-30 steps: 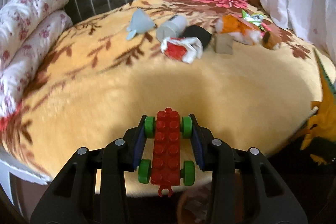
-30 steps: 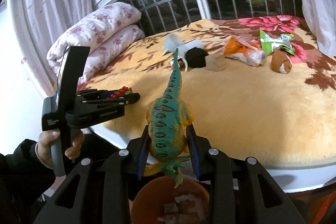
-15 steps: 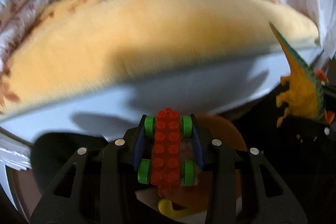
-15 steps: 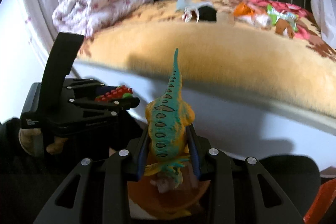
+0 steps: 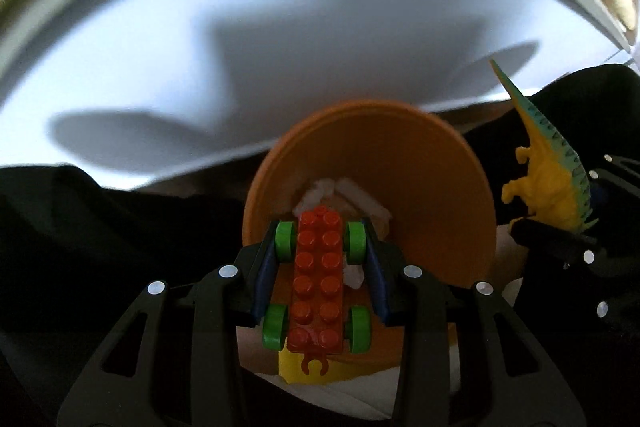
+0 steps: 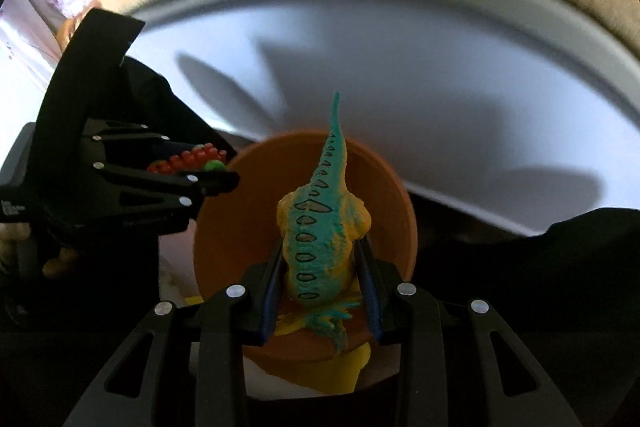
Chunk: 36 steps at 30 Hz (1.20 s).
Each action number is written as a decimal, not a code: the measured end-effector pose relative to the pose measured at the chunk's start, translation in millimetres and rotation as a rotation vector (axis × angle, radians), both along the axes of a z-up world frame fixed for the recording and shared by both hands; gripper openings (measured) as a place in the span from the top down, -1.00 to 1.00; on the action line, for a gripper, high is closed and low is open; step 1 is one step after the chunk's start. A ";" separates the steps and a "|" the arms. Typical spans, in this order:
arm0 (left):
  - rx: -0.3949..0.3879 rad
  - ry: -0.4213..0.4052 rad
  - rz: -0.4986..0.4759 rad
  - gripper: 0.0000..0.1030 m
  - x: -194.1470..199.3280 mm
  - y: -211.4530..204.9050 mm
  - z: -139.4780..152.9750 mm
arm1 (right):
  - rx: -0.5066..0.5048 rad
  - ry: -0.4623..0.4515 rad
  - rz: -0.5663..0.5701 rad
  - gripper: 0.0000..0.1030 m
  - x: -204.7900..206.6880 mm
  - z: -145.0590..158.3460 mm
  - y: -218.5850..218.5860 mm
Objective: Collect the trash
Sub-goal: 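Lower the block car and dinosaur and release both into the orange bin, then grasp the red-white paper packet with the left tool while the right tool grasps the brown plush toy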
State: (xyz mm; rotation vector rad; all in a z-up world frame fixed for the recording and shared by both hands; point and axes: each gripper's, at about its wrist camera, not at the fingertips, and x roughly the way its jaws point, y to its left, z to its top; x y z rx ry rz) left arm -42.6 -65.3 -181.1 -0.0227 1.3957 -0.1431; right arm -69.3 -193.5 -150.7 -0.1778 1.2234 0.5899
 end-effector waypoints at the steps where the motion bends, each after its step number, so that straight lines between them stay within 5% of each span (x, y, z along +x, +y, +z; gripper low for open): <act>1: -0.006 0.016 0.002 0.27 1.4 0.8 -3.7 | -0.009 0.014 0.003 0.34 1.6 -3.9 1.1; 11: -0.010 0.082 -0.007 0.27 4.2 -6.2 -23.3 | -0.042 0.062 0.035 0.33 11.3 -14.6 17.1; 13: 0.000 0.108 -0.006 -0.02 5.2 -5.6 -28.0 | -0.067 0.064 0.031 0.04 15.3 -15.8 19.7; 14: 0.005 0.126 -0.001 -0.56 7.1 -4.4 -32.0 | -0.081 0.057 0.020 -0.38 16.5 -14.9 19.7; 15: 0.011 0.132 0.006 -0.70 6.2 -3.5 -33.8 | -0.084 0.043 0.008 -0.47 17.3 -13.0 18.8; 25: -0.031 0.165 0.042 -0.70 5.4 7.2 -35.6 | -0.025 0.006 -0.070 -0.46 14.4 -3.4 0.2; 30: -0.059 0.117 0.051 -0.70 -2.7 17.2 -4.9 | -0.019 -0.058 -0.080 -0.46 4.6 15.9 -8.2; 36: -0.043 -0.117 0.020 -0.70 -17.5 30.3 95.8 | 0.090 -0.221 -0.094 -0.56 -9.6 69.8 -31.1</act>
